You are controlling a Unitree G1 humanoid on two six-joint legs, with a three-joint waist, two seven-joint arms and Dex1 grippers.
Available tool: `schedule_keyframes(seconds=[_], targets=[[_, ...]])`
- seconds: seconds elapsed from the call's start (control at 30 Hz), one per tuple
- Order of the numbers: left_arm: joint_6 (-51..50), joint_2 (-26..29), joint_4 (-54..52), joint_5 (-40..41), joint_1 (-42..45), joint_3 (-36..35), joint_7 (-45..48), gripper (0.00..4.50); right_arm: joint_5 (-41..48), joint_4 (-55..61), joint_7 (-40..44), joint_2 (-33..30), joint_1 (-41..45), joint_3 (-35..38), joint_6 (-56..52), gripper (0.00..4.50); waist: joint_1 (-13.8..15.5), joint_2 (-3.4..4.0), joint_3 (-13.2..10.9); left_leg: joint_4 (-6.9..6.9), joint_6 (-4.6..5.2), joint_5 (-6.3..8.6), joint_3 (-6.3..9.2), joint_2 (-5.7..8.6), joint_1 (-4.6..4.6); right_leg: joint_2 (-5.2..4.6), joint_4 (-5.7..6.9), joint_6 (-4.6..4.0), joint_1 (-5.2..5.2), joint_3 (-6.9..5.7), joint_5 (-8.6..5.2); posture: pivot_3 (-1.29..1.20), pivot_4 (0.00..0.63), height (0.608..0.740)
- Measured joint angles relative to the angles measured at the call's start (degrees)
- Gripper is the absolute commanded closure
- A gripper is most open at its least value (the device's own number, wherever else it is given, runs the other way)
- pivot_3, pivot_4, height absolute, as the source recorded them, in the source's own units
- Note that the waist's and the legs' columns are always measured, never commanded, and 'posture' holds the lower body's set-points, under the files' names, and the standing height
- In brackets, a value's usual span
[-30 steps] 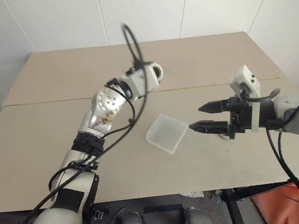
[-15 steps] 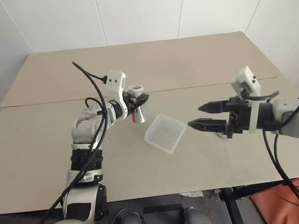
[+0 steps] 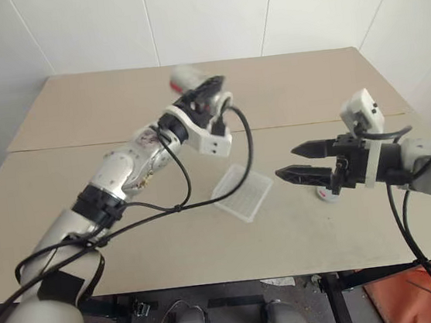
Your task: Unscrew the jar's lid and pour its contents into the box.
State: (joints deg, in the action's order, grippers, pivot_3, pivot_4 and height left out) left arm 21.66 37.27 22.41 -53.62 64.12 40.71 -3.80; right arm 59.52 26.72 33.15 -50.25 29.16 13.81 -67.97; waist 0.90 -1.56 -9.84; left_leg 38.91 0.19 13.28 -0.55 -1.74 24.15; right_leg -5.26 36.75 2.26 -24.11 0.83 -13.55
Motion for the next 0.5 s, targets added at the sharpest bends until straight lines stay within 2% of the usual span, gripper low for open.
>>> schedule_keyframes(seconds=[0.1,0.2,0.5], targets=[[7.35,0.77,1.06,-11.79,2.65,6.75,-5.05,2.02,-0.39,-0.02,0.01,-0.32,0.00,-0.08,0.00,0.02,-0.06,0.00,0.00,0.01,0.00,0.00,-0.01,0.00,0.13,0.00,0.11,0.00,-0.10,0.00,0.00,0.00,0.150,0.740],[8.67,0.35,1.31,-22.70,4.97,11.93,-7.16,2.02,-0.39,-0.01,-0.07,-0.35,0.01,-0.08,0.00,0.02,-0.06,-0.01,0.00,0.02,0.00,0.00,-0.03,0.00,0.13,0.00,0.25,0.01,-0.10,-0.01,0.01,0.00,0.150,0.740],[8.83,-2.36,-2.23,-34.06,4.42,15.84,-6.08,2.02,-0.02,0.21,-0.69,-0.34,-0.02,-0.08,-0.02,0.02,-0.25,-0.01,0.00,0.03,0.00,0.00,-0.03,-0.01,0.09,0.00,0.30,0.02,-0.10,0.00,0.00,0.00,0.150,0.740]])
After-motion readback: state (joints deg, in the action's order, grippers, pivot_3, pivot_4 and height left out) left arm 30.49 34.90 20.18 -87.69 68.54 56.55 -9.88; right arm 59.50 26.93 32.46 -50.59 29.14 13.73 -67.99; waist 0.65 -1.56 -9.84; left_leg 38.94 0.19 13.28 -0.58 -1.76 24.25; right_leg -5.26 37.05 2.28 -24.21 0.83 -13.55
